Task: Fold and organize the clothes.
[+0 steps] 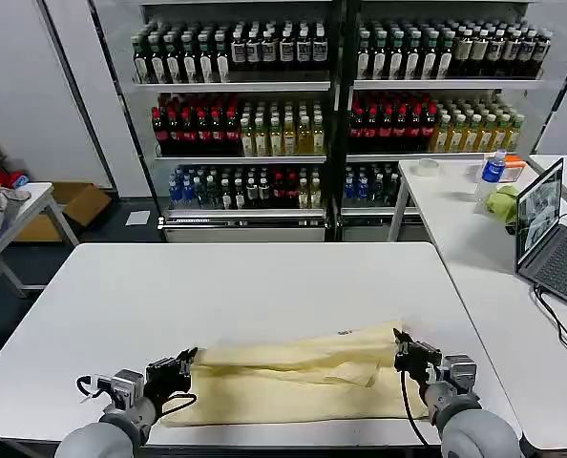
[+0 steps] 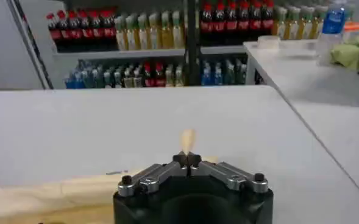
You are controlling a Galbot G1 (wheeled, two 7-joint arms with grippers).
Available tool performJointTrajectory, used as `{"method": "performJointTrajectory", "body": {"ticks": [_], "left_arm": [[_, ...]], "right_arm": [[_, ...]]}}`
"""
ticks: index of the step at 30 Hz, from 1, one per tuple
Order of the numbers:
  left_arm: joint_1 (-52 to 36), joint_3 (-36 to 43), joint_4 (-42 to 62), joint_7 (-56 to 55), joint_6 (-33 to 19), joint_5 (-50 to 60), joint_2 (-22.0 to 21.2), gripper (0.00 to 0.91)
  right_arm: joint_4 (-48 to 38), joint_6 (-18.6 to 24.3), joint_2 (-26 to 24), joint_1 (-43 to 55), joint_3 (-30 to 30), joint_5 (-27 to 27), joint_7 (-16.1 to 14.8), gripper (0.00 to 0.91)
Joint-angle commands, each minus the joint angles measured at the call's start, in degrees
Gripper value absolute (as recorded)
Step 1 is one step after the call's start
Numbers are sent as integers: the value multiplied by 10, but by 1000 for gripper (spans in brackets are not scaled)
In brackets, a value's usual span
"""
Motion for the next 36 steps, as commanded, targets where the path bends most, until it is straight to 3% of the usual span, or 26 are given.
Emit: {"method": "performJointTrajectory", "body": {"ticks": [1, 2, 3, 4, 5, 6, 20, 36], "left_arm": [[10, 4, 19, 0, -3, 36, -9, 131], [8, 6, 23, -1, -4, 37, -11, 383], [6, 6, 26, -1, -4, 39, -13, 474], [4, 7, 30, -2, -4, 41, -15, 655], [3, 8, 31, -2, -5, 42, -17, 736], [3, 9, 32, -1, -5, 43, -19, 907], [44, -26, 5, -34, -28, 57, -68, 907], [83, -21, 3, -70, -45, 63, -141, 907]], "right_arm": [[-10, -1, 6, -21, -2, -9, 2, 0], [-14, -2, 7, -17, -6, -11, 3, 60], [-15, -2, 8, -16, -7, -11, 2, 212], [-21, -5, 10, -10, -12, -15, 3, 605], [-23, -7, 12, -8, -15, -17, 3, 786], [-26, -8, 13, -6, -18, -18, 3, 907], [14, 20, 16, -49, -2, -84, -5, 907], [68, 33, 28, -113, 50, -93, 3, 907]]}}
